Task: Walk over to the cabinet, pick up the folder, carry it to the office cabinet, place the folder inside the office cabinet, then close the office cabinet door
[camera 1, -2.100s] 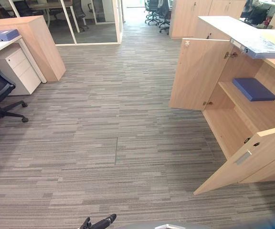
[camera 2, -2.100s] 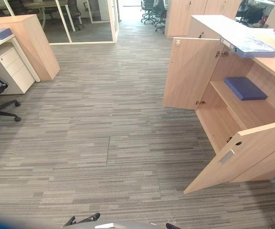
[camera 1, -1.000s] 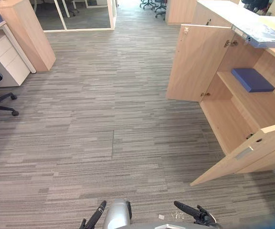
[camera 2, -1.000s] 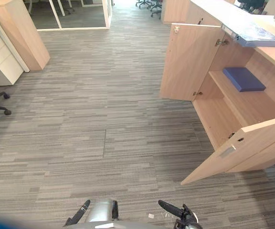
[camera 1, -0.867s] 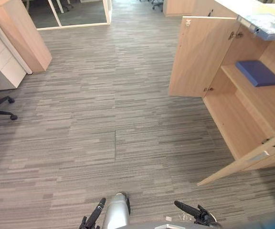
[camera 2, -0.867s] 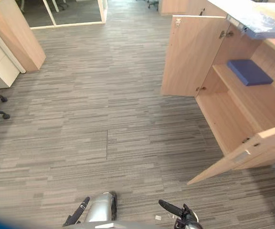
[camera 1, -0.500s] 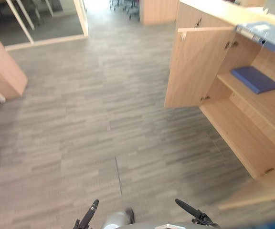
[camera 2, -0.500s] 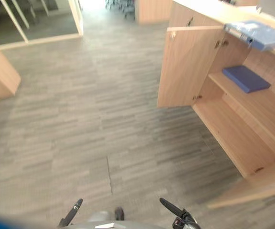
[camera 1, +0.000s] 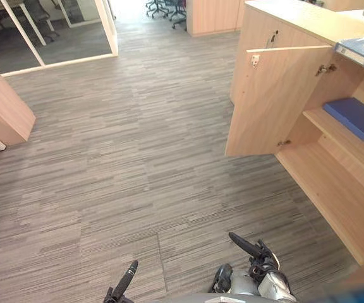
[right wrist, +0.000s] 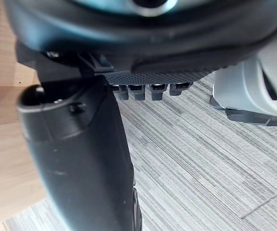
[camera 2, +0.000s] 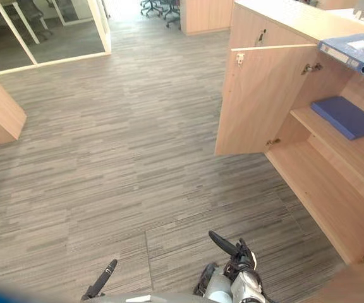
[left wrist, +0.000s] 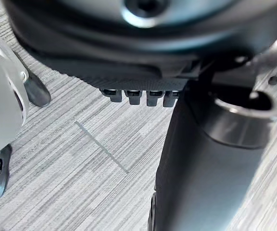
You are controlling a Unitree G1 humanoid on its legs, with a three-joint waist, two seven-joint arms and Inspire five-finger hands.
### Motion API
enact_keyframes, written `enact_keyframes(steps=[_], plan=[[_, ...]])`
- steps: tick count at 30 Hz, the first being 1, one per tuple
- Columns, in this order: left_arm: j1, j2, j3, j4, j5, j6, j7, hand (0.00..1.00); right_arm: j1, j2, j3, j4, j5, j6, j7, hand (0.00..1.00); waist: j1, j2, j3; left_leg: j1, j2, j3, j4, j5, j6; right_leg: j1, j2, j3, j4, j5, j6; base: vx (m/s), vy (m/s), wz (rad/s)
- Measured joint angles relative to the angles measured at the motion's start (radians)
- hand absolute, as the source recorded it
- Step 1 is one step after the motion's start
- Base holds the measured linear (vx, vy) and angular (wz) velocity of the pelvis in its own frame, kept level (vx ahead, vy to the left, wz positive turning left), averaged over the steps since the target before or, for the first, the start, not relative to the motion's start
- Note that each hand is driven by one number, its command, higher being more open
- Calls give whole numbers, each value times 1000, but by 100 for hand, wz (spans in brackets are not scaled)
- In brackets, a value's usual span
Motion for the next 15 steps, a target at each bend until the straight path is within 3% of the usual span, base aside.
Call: enact_keyframes(steps=[3, 6, 7, 8, 9, 10, 12, 13, 15], plan=[[-13, -12, 28, -6, 36, 4, -2, 100, 16, 7, -54, 4, 0, 16, 2, 100, -8, 7, -2, 4, 50, 22, 103, -17, -29, 67, 51, -19, -22, -46, 8, 425, -269, 2], [-16, -54, 136, -50, 31, 5, -3, 100, 85, -4, -96, -12, 20, 22, 13, 100, -17, 26, -15, -158, 156, 20, 579, -2, -90, 172, 151, -4, -125, -64, 16, 366, -203, -38], [-12, -57, 168, -50, 25, 16, -6, 100, 124, -8, -111, -18, 21, 24, 12, 100, -16, 48, -21, -228, 210, 12, 783, 89, -108, 210, 205, 31, -154, -74, 6, 383, -27, -111], [9, -60, 194, -52, 13, 16, -3, 100, 155, -17, -115, -18, 35, 30, 11, 100, -12, 58, -28, -296, 250, -4, 943, 237, -138, 238, 249, 91, -171, -93, 1, 404, 21, -129], [22, -60, 196, -51, 4, 17, -1, 100, 162, -22, -123, -17, 57, 33, 8, 100, -11, 63, -30, -333, 263, -13, 1022, 257, -144, 249, 267, 121, -178, -101, -1, 443, 77, -151], [38, -59, 196, -52, -6, 19, -1, 100, 177, -24, -128, -10, 59, 32, 1, 100, -10, 58, -28, -397, 280, -15, 1146, 227, -138, 275, 286, 182, -183, -116, -18, 475, 104, -148], [51, -58, 194, -52, -15, 24, 2, 100, 190, -20, -117, 12, 59, 44, -13, 100, -5, 27, -13, -475, 278, -1, 1206, 147, -120, 327, 285, 273, -207, -118, -12, 477, 101, -143], [56, -57, 190, -52, -21, 24, 2, 100, 192, -22, -96, 21, 58, 49, -20, 100, 3, 9, -8, -510, 276, 3, 1178, 106, -103, 351, 282, 326, -229, -115, -7, 432, 117, -165], [71, -56, 187, -71, -29, 21, 7, 100, 188, -35, -16, 21, 58, 53, -32, 100, 19, -13, -8, -578, 240, -47, 1008, 31, -102, 399, 266, 441, -275, -103, 11, 409, 159, -182]])
